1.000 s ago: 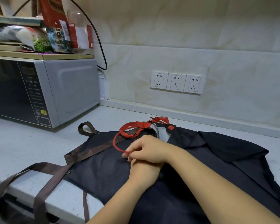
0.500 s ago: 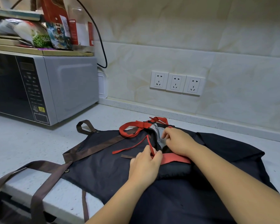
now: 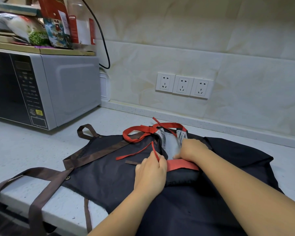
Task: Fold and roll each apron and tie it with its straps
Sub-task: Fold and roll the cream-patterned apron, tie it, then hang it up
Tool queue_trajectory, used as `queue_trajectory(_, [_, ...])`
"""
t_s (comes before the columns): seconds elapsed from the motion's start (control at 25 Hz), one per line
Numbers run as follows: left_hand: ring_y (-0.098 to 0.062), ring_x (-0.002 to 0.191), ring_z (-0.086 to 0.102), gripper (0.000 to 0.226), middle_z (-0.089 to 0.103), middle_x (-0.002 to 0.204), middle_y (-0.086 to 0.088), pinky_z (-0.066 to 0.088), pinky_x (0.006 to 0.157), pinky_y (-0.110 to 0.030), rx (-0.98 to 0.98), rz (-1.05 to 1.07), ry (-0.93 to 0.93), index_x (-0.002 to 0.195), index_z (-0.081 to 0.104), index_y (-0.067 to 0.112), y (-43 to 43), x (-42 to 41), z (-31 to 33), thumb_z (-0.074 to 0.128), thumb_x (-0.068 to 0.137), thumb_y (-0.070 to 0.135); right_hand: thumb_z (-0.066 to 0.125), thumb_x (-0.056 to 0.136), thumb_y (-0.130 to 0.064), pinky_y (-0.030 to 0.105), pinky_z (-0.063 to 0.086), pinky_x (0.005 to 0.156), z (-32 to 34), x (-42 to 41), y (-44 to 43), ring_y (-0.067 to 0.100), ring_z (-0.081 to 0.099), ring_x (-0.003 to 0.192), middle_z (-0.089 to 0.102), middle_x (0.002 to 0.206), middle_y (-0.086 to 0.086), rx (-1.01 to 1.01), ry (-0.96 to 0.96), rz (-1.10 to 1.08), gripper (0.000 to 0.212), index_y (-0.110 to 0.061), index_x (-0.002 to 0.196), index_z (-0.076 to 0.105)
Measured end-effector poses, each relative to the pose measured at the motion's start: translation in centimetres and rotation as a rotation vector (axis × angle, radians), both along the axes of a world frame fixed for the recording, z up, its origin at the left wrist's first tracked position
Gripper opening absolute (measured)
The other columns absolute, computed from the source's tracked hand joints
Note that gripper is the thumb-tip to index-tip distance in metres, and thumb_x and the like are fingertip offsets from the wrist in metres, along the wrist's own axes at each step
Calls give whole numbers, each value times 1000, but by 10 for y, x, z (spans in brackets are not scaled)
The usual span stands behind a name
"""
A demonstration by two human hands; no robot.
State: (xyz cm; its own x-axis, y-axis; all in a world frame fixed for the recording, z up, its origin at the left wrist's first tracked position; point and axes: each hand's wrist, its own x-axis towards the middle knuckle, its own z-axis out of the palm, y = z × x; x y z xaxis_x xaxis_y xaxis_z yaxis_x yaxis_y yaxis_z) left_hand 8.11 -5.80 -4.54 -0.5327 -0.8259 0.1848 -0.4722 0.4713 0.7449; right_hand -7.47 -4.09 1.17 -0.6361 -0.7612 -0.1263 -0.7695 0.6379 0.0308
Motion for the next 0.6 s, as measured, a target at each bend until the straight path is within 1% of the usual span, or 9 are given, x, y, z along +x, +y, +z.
queue_trajectory(0.04, [-16,86,42,24,54,99,10,29,81,-33,-22,6,-11,108,48,22,0,0,0,26,101,27,69,80,-45,38,43,93,-1,0,-2,28,45,122,52,131,7,-22,28,28,60,-22,131,49])
queue_trajectory(0.08, [-16,88,42,24,55,103,10,29,82,-33,-23,-2,-17,108,48,22,1,0,0,25,101,27,66,84,-33,39,42,95,-2,0,-3,30,41,125,47,136,9,-52,67,79,54,-22,134,46])
queue_trajectory(0.16, [-15,93,44,23,56,104,12,30,87,-34,19,-18,0,107,48,26,1,-1,1,26,101,26,52,89,-9,38,41,95,-1,1,-3,32,39,126,41,139,14,-74,154,189,43,-16,132,53])
queue_trajectory(0.2, [-14,93,45,22,55,102,12,31,89,-35,31,-15,12,106,48,27,1,-1,2,26,101,26,47,89,-3,37,42,93,-1,3,-4,32,41,124,43,137,15,-42,194,215,42,-12,129,56])
queue_trajectory(0.24, [-14,93,44,21,54,99,11,32,91,-35,25,-11,10,105,47,27,2,-1,2,26,101,26,45,89,-1,36,42,92,-1,4,-5,32,42,123,44,136,15,1,227,209,43,-9,129,56])
queue_trajectory(0.32, [-16,95,46,22,54,100,11,33,92,-36,11,-8,-1,107,48,26,3,0,4,26,102,26,44,91,-7,35,40,95,-2,3,-8,29,40,124,43,138,14,92,265,125,45,-8,135,49])
queue_trajectory(0.44, [-18,105,48,28,54,116,11,30,88,-35,-24,0,-38,116,49,22,4,0,2,25,102,23,43,92,-17,35,36,100,-9,-4,-15,28,34,128,35,145,12,201,197,-38,56,-10,147,32])
queue_trajectory(0.48, [-18,105,47,29,53,119,11,29,86,-34,-42,-2,-49,118,49,21,4,-1,1,25,102,23,43,92,-17,35,35,100,-11,-6,-17,28,33,129,34,146,12,197,180,-60,57,-11,147,30])
queue_trajectory(0.6, [-18,102,48,28,56,112,9,32,89,-36,7,8,-22,112,50,22,2,-1,2,25,102,26,43,92,-13,35,36,99,-13,-7,-22,28,37,127,40,142,11,71,258,-17,47,-11,139,44])
